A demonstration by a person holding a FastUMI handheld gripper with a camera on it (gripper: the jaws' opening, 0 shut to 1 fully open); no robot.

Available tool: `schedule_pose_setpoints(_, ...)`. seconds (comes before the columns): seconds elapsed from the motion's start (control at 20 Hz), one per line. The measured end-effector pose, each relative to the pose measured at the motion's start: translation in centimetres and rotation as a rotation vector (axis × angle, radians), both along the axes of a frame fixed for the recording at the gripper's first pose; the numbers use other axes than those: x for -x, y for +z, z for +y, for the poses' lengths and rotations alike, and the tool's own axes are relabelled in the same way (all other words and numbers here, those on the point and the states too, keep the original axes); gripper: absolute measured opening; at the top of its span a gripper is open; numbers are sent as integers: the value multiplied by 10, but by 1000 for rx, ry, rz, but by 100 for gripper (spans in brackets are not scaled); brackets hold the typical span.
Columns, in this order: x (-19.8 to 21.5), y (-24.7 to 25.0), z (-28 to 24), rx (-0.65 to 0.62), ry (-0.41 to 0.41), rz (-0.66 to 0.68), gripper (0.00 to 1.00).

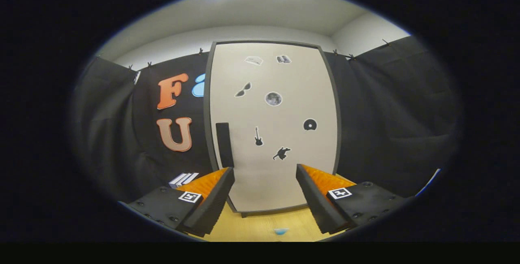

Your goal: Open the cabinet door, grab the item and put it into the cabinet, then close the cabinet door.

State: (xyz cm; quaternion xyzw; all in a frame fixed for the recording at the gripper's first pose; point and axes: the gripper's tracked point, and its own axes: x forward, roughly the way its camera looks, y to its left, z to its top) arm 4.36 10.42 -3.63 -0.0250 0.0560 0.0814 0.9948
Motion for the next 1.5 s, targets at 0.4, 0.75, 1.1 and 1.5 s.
schedule_pose_setpoints(0.4,-69,-17,64,43,64,29,98)
schedule_pose_setpoints(0.75,-122,-37,87,85,67,77,91)
schedule_pose_setpoints(1.1,-143,-47,93,97,63,128,58)
schedule_pose_setpoints(1.5,-137,-49,89,66,49,142,30)
